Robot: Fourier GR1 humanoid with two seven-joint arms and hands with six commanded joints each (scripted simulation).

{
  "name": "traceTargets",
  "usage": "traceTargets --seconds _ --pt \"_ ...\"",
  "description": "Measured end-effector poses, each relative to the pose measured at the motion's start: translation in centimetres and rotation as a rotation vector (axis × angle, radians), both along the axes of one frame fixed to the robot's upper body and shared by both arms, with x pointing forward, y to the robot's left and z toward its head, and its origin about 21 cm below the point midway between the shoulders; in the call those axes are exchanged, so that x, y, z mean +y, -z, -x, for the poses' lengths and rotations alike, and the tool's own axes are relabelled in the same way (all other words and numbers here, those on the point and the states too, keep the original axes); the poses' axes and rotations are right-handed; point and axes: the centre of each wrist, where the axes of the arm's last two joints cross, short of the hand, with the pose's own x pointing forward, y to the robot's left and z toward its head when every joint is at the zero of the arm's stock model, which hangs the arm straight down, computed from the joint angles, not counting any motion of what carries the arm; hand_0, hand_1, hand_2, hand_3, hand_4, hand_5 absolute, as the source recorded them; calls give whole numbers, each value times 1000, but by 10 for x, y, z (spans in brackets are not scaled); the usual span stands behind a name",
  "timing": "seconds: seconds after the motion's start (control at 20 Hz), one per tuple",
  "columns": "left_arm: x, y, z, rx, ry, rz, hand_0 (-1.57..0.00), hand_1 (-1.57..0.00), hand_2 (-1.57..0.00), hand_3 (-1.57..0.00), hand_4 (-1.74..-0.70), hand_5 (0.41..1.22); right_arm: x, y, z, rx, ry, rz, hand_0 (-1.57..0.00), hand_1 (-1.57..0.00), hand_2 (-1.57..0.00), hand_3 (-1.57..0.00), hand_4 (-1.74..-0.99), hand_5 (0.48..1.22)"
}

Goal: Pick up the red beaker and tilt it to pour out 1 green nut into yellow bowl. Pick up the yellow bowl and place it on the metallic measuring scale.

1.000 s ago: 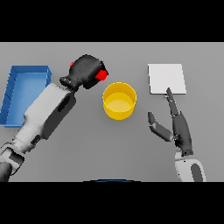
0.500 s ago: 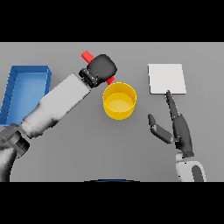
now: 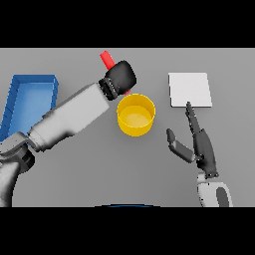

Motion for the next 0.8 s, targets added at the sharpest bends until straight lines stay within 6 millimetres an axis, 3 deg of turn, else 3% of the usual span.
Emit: traceTargets --seconds 0.15,0.3,0.7,0.8 --pt "-9 10 6 -57 49 -61 -1571 -1571 -1571 -1571 -1736 1221 -3 3 2 10 22 20 1 1 1 1 -1065 684" --pt "-17 8 6 -88 85 -147 -1571 -1571 -1571 -1571 -1734 1221 0 2 -3 0 38 37 1 1 1 1 -1082 677" --pt "-52 0 11 -166 182 -389 -1571 -1571 -1571 -1571 -1728 1221 4 0 -3 -17 36 41 1 1 1 1 -1041 683" --pt "-52 -8 8 -169 178 -411 -1571 -1571 -1571 -1571 -1729 1221 4 2 -4 -14 40 45 1 1 1 1 -1027 686"
